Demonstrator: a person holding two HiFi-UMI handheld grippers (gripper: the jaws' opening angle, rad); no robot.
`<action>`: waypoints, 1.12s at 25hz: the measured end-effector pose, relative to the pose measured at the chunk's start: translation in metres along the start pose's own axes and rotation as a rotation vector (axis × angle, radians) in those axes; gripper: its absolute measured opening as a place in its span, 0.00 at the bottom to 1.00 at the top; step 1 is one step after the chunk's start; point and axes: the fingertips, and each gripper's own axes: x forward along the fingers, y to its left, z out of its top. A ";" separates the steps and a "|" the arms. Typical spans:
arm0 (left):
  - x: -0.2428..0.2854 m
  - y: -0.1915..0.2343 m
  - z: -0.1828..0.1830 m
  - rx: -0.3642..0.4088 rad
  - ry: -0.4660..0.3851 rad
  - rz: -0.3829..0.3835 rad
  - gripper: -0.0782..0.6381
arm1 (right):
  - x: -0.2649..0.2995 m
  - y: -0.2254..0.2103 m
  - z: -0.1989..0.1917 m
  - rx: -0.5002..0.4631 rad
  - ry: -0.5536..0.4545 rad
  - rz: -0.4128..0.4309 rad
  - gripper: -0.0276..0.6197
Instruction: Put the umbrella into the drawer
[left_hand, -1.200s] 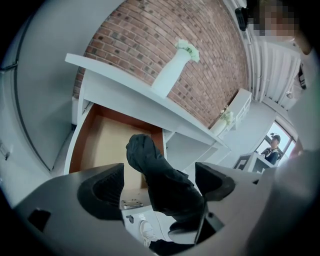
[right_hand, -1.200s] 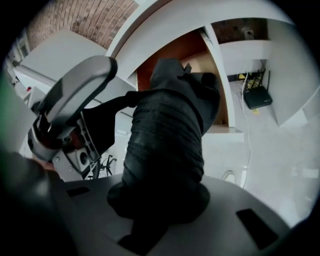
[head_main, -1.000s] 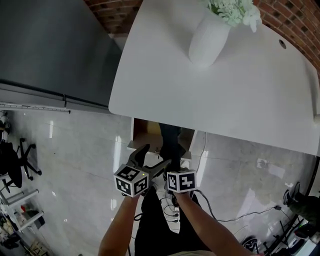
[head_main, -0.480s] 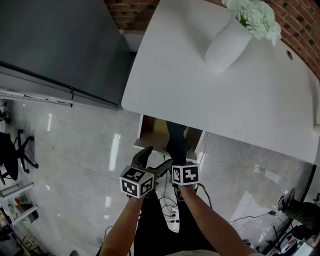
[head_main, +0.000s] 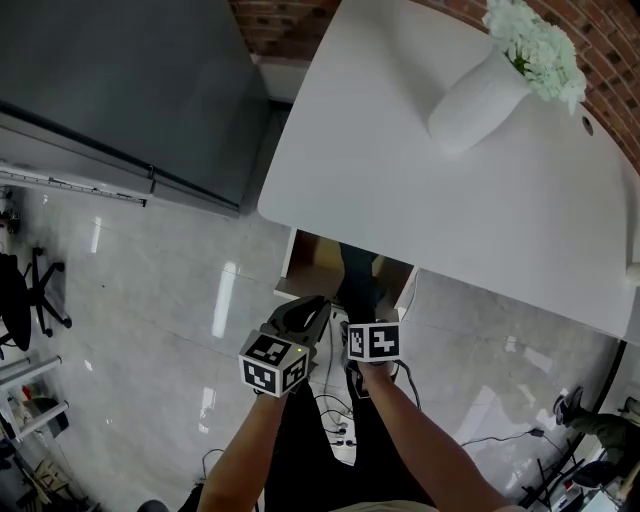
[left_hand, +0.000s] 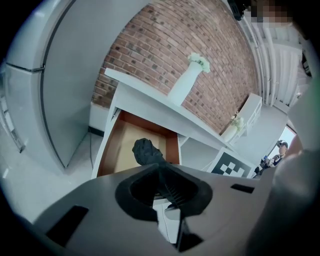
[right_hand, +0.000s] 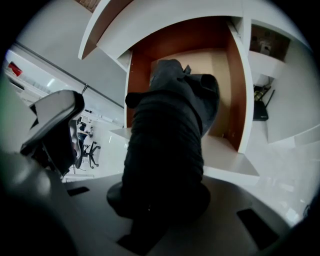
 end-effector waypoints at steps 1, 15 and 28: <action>-0.001 0.000 0.001 -0.001 -0.004 -0.003 0.17 | 0.001 0.000 0.000 0.005 0.005 -0.003 0.17; -0.018 -0.008 0.004 -0.060 -0.059 -0.032 0.14 | 0.007 -0.002 -0.002 0.121 0.054 -0.025 0.17; -0.060 0.009 0.009 -0.093 -0.099 -0.013 0.14 | 0.003 0.010 0.001 0.163 0.089 -0.023 0.24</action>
